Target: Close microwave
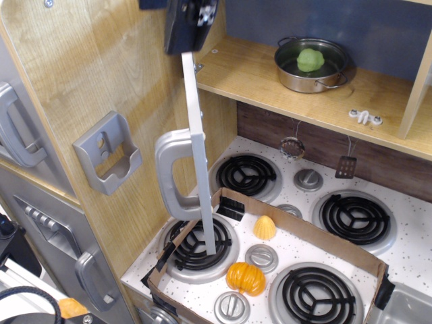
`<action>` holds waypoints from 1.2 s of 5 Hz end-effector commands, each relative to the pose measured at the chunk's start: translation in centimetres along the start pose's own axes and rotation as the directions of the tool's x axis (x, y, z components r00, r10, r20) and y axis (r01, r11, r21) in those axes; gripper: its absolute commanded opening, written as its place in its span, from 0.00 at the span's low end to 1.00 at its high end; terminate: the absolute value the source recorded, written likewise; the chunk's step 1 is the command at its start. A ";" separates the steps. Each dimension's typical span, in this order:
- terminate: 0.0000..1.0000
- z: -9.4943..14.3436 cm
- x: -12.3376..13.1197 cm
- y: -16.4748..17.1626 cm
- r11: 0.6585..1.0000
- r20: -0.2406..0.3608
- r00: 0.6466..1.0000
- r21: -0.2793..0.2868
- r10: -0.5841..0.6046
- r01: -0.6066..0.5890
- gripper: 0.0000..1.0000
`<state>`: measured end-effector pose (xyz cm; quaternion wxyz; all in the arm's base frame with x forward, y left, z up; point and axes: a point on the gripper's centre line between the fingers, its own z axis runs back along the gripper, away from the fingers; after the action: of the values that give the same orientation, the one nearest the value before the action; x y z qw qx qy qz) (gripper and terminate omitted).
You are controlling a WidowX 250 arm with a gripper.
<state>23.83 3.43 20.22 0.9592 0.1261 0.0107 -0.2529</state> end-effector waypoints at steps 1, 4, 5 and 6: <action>0.00 -2.4 -0.5 0.9 0.999 0.080 0.996 0.028 0.032 -0.034 1.00; 0.00 -5.6 -0.5 1.1 0.997 0.195 0.978 -0.024 0.073 -0.069 1.00; 0.00 -6.6 0.6 1.1 0.996 0.272 0.958 -0.048 0.087 -0.077 1.00; 0.00 -7.6 2.2 0.7 0.994 0.333 0.938 -0.080 0.099 -0.076 1.00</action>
<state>25.86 4.69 11.75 0.9629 0.0399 -0.1429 -0.2253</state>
